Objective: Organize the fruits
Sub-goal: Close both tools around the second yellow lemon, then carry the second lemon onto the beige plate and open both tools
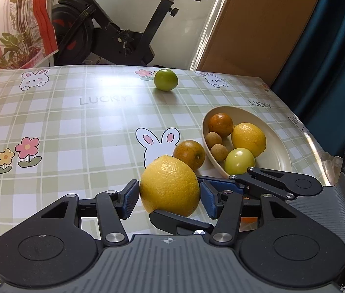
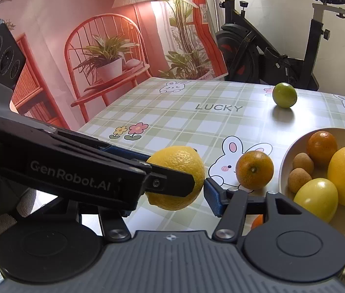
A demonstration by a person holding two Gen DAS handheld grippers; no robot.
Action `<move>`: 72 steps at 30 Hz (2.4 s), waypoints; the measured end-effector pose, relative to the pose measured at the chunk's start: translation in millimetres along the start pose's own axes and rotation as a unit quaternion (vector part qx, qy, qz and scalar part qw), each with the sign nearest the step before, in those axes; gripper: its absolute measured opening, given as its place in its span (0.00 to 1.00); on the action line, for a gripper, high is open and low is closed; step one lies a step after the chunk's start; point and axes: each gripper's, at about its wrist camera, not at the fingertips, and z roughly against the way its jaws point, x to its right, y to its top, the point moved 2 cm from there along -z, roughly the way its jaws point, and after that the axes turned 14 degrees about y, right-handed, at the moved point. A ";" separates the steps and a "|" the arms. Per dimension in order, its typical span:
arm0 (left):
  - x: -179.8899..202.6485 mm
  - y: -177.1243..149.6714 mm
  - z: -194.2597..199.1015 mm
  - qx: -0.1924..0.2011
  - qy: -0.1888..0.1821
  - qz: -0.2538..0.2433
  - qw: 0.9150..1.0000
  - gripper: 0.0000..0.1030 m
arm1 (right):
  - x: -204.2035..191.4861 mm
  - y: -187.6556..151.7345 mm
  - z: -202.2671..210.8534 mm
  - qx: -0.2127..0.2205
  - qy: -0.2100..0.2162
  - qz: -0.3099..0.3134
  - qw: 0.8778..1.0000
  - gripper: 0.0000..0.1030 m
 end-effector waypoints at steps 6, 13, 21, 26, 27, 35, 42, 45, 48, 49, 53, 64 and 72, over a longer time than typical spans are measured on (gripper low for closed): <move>24.6 11.5 10.3 0.009 -0.007 -0.009 1.000 0.56 | 2.8 1.5 28.0 0.032 -0.009 -0.004 0.999 0.58; 68.7 19.6 12.1 0.015 -0.021 -0.038 0.999 0.56 | 14.7 -1.5 64.9 0.065 -0.033 -0.009 0.997 0.58; 126.5 22.6 1.0 0.012 -0.044 -0.071 0.996 0.56 | 40.1 -13.1 108.5 0.091 -0.077 -0.042 0.992 0.58; 154.9 20.2 -12.0 0.004 -0.045 -0.088 0.995 0.56 | 58.2 -24.3 129.5 0.102 -0.096 -0.069 0.988 0.58; 159.3 19.6 -14.1 0.001 -0.044 -0.090 0.995 0.56 | 60.7 -26.4 131.3 0.103 -0.098 -0.075 0.987 0.58; 175.2 20.6 -31.2 -0.016 -0.025 -0.104 0.994 0.56 | 79.2 -35.7 136.7 0.104 -0.107 -0.108 0.983 0.58; 182.5 19.4 -39.6 -0.023 -0.014 -0.118 0.993 0.56 | 89.9 -43.8 138.7 0.105 -0.102 -0.126 0.981 0.58; 184.2 19.3 -42.2 -0.026 -0.010 -0.120 0.992 0.56 | 92.8 -45.1 137.8 0.106 -0.099 -0.130 0.981 0.58; 185.3 18.0 -44.2 -0.028 -0.006 -0.125 0.992 0.56 | 95.4 -46.3 136.5 0.104 -0.097 -0.134 0.981 0.58; 186.0 17.5 -44.5 -0.028 -0.004 -0.127 0.991 0.56 | 96.2 -46.7 135.3 0.103 -0.097 -0.136 0.981 0.58; 186.0 16.4 -46.7 -0.029 0.002 -0.132 0.991 0.56 | 97.1 -48.4 133.4 0.101 -0.095 -0.139 0.980 0.58; 185.2 15.5 -46.7 -0.019 0.009 -0.136 0.991 0.56 | 101.3 -50.2 127.1 0.098 -0.095 -0.141 0.981 0.58; 180.5 16.9 -32.2 -0.003 -0.006 -0.124 0.992 0.56 | 99.1 -49.4 125.5 0.089 -0.104 -0.134 0.982 0.58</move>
